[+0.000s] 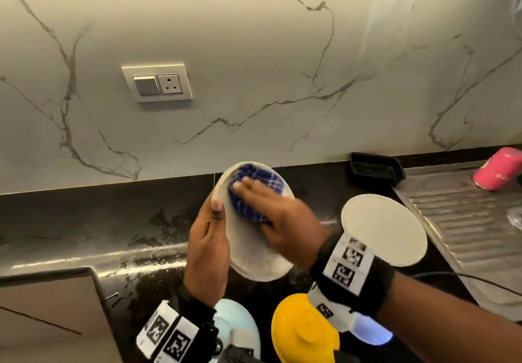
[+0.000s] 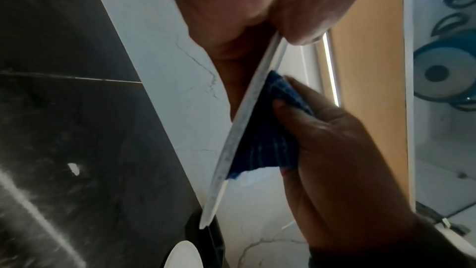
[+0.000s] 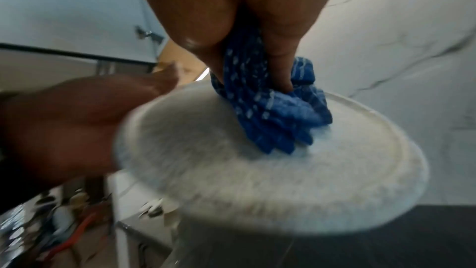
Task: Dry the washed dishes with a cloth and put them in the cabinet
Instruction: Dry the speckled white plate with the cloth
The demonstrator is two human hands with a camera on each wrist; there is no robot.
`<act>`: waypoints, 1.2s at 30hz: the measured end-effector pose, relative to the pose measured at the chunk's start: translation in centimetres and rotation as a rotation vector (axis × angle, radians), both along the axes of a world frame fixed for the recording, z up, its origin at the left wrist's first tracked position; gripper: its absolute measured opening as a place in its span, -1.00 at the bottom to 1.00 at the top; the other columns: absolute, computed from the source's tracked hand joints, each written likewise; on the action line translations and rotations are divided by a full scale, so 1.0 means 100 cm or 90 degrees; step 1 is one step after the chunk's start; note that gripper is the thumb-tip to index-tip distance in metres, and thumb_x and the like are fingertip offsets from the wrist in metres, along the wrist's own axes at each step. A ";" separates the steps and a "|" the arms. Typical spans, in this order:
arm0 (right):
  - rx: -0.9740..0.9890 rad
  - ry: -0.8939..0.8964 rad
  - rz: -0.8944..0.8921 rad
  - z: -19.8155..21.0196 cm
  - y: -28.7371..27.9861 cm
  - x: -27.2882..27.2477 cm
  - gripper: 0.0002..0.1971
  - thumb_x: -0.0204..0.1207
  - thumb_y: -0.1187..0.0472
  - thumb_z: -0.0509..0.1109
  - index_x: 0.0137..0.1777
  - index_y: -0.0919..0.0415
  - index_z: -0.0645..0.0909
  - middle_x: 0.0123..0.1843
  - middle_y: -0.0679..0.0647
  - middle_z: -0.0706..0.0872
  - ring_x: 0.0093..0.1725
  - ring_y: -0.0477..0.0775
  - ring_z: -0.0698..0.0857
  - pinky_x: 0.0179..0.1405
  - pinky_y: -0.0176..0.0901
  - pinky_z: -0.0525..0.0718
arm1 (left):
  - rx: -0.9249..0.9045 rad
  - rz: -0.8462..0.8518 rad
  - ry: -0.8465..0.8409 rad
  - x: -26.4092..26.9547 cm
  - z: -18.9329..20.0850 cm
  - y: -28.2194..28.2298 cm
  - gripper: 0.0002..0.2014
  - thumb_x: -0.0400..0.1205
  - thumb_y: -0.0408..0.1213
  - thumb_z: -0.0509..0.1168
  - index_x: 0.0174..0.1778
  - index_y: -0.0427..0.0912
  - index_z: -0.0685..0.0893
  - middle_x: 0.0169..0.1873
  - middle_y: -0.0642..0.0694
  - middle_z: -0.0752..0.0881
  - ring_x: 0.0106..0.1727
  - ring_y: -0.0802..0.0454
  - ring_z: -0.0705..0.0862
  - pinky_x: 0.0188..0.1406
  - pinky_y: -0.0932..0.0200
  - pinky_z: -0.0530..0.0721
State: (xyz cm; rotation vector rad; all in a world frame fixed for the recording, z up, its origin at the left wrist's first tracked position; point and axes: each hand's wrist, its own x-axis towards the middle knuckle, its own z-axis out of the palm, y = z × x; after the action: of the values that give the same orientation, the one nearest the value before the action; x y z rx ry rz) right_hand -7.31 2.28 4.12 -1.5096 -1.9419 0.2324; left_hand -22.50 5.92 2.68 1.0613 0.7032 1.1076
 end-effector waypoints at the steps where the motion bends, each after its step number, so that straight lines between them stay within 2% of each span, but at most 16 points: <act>1: 0.028 -0.052 0.055 -0.002 -0.002 -0.007 -0.39 0.60 0.36 0.34 0.66 0.15 0.37 0.65 0.14 0.42 0.66 0.15 0.35 0.61 0.14 0.41 | -0.015 0.014 -0.022 -0.001 0.004 0.003 -0.47 0.75 0.01 0.05 0.52 -0.23 0.56 0.34 -0.25 0.74 0.41 -0.21 0.70 0.45 -0.28 0.61; 4: 0.089 -0.164 0.178 0.001 -0.009 -0.011 -0.46 0.66 0.16 0.19 0.63 0.26 0.39 0.60 0.23 0.48 0.64 0.17 0.36 0.68 -0.16 0.15 | -0.045 0.041 -0.038 -0.004 0.010 0.008 -0.39 0.69 0.13 0.06 0.42 -0.27 0.62 0.21 -0.31 0.80 0.30 -0.27 0.76 0.33 -0.28 0.70; 5: 0.096 -0.192 0.197 0.003 -0.008 -0.008 -0.46 0.64 0.16 0.19 0.62 0.26 0.40 0.59 0.23 0.50 0.62 0.18 0.38 0.66 -0.16 0.14 | -0.044 0.037 -0.033 -0.005 0.008 0.008 -0.39 0.67 0.15 0.05 0.38 -0.27 0.65 0.18 -0.31 0.81 0.28 -0.28 0.77 0.27 -0.23 0.75; 7: 0.124 -0.243 0.211 0.007 0.000 0.000 -0.43 0.58 0.30 0.36 0.61 0.25 0.43 0.56 0.24 0.54 0.58 0.22 0.45 0.60 -0.03 0.35 | -0.036 0.042 -0.031 -0.004 0.006 0.007 -0.35 0.65 0.21 0.06 0.35 -0.26 0.66 0.19 -0.29 0.81 0.30 -0.26 0.76 0.23 -0.18 0.77; 9: 0.138 -0.254 0.159 0.009 0.016 0.008 -0.32 0.43 0.43 0.52 0.58 0.23 0.48 0.53 0.22 0.58 0.53 0.23 0.54 0.49 0.05 0.50 | 0.004 0.040 -0.030 -0.002 0.004 0.008 -0.29 0.65 0.30 0.17 0.46 -0.25 0.61 0.33 -0.27 0.75 0.42 -0.26 0.69 0.37 -0.25 0.67; 11: 0.133 -0.187 0.050 0.016 0.032 0.017 -0.30 0.35 0.44 0.54 0.54 0.16 0.55 0.49 0.15 0.63 0.47 0.16 0.61 0.44 0.08 0.57 | 0.057 0.024 -0.029 0.000 0.004 0.013 -0.31 0.68 0.25 0.26 0.55 -0.22 0.55 0.41 -0.25 0.70 0.48 -0.24 0.64 0.44 -0.21 0.63; 13: 0.091 -0.073 -0.060 0.022 0.041 0.025 -0.38 0.42 0.33 0.45 0.53 0.10 0.57 0.48 0.08 0.64 0.45 0.11 0.64 0.35 0.16 0.69 | 0.095 0.018 -0.001 0.002 0.005 0.016 -0.43 0.74 0.13 0.19 0.53 -0.20 0.56 0.36 -0.19 0.73 0.43 -0.17 0.68 0.38 -0.10 0.69; 16: 0.055 0.001 -0.125 0.021 0.043 0.020 -0.44 0.51 0.30 0.41 0.55 0.11 0.55 0.49 0.07 0.63 0.48 0.09 0.61 0.40 0.14 0.64 | 0.096 0.010 0.024 0.004 0.006 0.018 -0.51 0.72 -0.01 0.06 0.48 -0.18 0.58 0.26 -0.13 0.79 0.32 -0.08 0.74 0.27 0.00 0.75; 19: 0.089 -0.079 0.005 0.018 0.035 -0.001 -0.42 0.46 0.45 0.44 0.51 0.20 0.58 0.49 0.16 0.63 0.51 0.19 0.57 0.46 0.18 0.59 | 0.048 0.032 0.011 0.001 0.010 0.023 -0.43 0.70 0.09 0.05 0.43 -0.23 0.63 0.24 -0.21 0.80 0.32 -0.17 0.75 0.29 -0.12 0.75; 22: 0.123 -0.217 0.170 0.011 0.018 -0.009 -0.50 0.53 0.38 0.43 0.49 0.25 0.58 0.48 0.19 0.63 0.56 0.24 0.51 0.52 0.04 0.51 | -0.007 0.058 -0.022 -0.006 0.017 0.030 -0.42 0.72 0.09 0.05 0.36 -0.32 0.65 0.19 -0.34 0.80 0.27 -0.32 0.77 0.26 -0.26 0.75; 26: 0.100 -0.315 0.221 -0.011 -0.005 0.018 -0.33 0.37 0.50 0.53 0.51 0.16 0.58 0.51 0.11 0.61 0.60 0.17 0.46 0.53 0.10 0.53 | -0.018 0.104 -0.032 -0.010 0.017 0.032 -0.49 0.78 0.02 0.07 0.40 -0.32 0.61 0.25 -0.35 0.76 0.30 -0.38 0.74 0.31 -0.45 0.66; 28: 0.110 -0.295 0.173 -0.020 -0.007 0.037 -0.27 0.28 0.53 0.57 0.49 0.15 0.60 0.50 0.10 0.63 0.57 0.15 0.50 0.44 0.11 0.61 | -0.003 0.130 -0.019 -0.010 0.014 0.032 -0.51 0.76 0.05 0.10 0.36 -0.26 0.64 0.27 -0.30 0.75 0.34 -0.35 0.70 0.37 -0.48 0.61; 31: 0.127 -0.196 0.023 -0.015 0.009 0.049 -0.25 0.22 0.46 0.65 0.47 0.10 0.63 0.45 0.06 0.67 0.49 0.08 0.57 0.33 0.13 0.65 | 0.063 0.102 0.033 -0.004 0.009 0.033 -0.62 0.79 0.06 0.13 0.17 -0.10 0.74 0.19 -0.38 0.72 0.33 -0.45 0.63 0.40 -0.53 0.56; 32: 0.126 -0.154 -0.019 -0.008 0.016 0.047 -0.28 0.25 0.45 0.60 0.46 0.10 0.64 0.44 0.07 0.68 0.48 0.08 0.58 0.29 0.16 0.68 | 0.080 0.082 0.049 -0.001 0.010 0.032 -0.63 0.79 0.04 0.11 0.15 -0.10 0.74 0.17 -0.40 0.72 0.32 -0.48 0.62 0.40 -0.52 0.56; 34: 0.125 -0.081 -0.053 0.005 0.029 0.034 -0.36 0.34 0.45 0.42 0.48 0.12 0.63 0.47 0.08 0.65 0.51 0.10 0.56 0.35 0.19 0.67 | 0.086 0.054 0.059 0.004 0.014 0.032 -0.63 0.78 -0.01 0.09 0.20 -0.13 0.72 0.16 -0.34 0.75 0.30 -0.44 0.66 0.40 -0.41 0.62; 36: 0.130 -0.062 -0.009 0.014 0.035 0.016 -0.40 0.40 0.48 0.35 0.48 0.17 0.62 0.49 0.12 0.63 0.55 0.14 0.53 0.45 0.16 0.59 | 0.074 0.038 0.049 0.006 0.019 0.032 -0.57 0.76 0.01 0.08 0.30 -0.16 0.70 0.22 -0.27 0.78 0.33 -0.32 0.71 0.40 -0.34 0.63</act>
State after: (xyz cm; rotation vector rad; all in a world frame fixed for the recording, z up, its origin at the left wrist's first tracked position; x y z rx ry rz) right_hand -5.71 5.75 5.51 -1.4218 -1.9646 -0.0457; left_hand -21.93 9.15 4.53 1.1937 0.7423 1.1753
